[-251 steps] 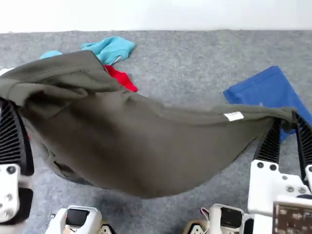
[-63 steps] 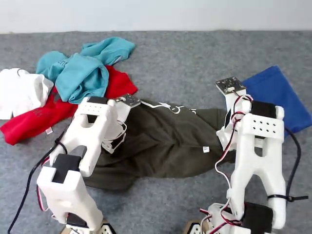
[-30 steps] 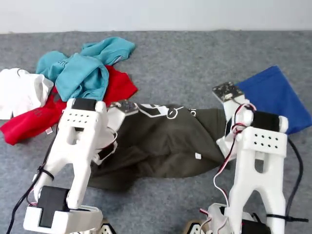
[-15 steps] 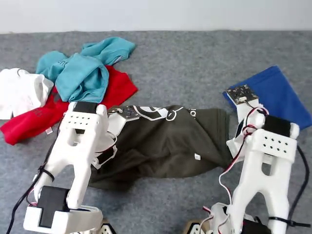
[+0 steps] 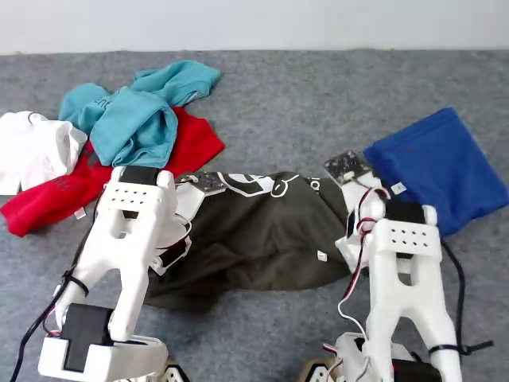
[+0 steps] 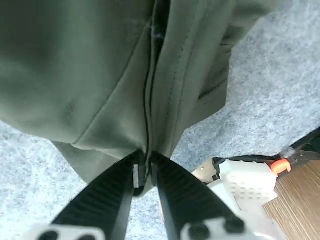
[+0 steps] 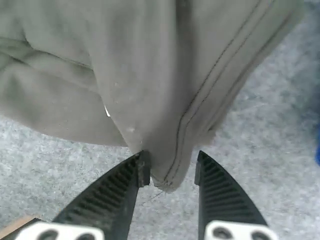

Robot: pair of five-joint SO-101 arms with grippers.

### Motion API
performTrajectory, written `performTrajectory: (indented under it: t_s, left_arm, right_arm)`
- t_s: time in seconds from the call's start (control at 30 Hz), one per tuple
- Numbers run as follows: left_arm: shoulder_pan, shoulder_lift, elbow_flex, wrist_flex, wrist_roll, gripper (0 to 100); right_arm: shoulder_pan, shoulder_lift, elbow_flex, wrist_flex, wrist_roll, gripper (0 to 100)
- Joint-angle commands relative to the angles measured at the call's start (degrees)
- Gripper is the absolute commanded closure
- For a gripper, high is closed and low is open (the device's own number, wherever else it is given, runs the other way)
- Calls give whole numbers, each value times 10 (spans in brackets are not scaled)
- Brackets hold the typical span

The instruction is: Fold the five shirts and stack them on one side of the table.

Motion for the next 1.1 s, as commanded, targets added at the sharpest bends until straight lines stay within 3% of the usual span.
performTrajectory:
  t_s: [0.0,0.2,0.77,1.07]
  left_arm:
    - [-4,-18,1,-2,8,985]
    - [-4,-18,2,1,9,985]
    - [-4,-18,2,1,7,985]
    - [-4,-18,2,1,4,985]
  right_arm:
    - [7,-18,16,-22,-5,838]
    - [7,-15,20,-21,26,911]
    - [39,-14,92,-90,32,892]
    - [40,-14,130,-115,71,957]
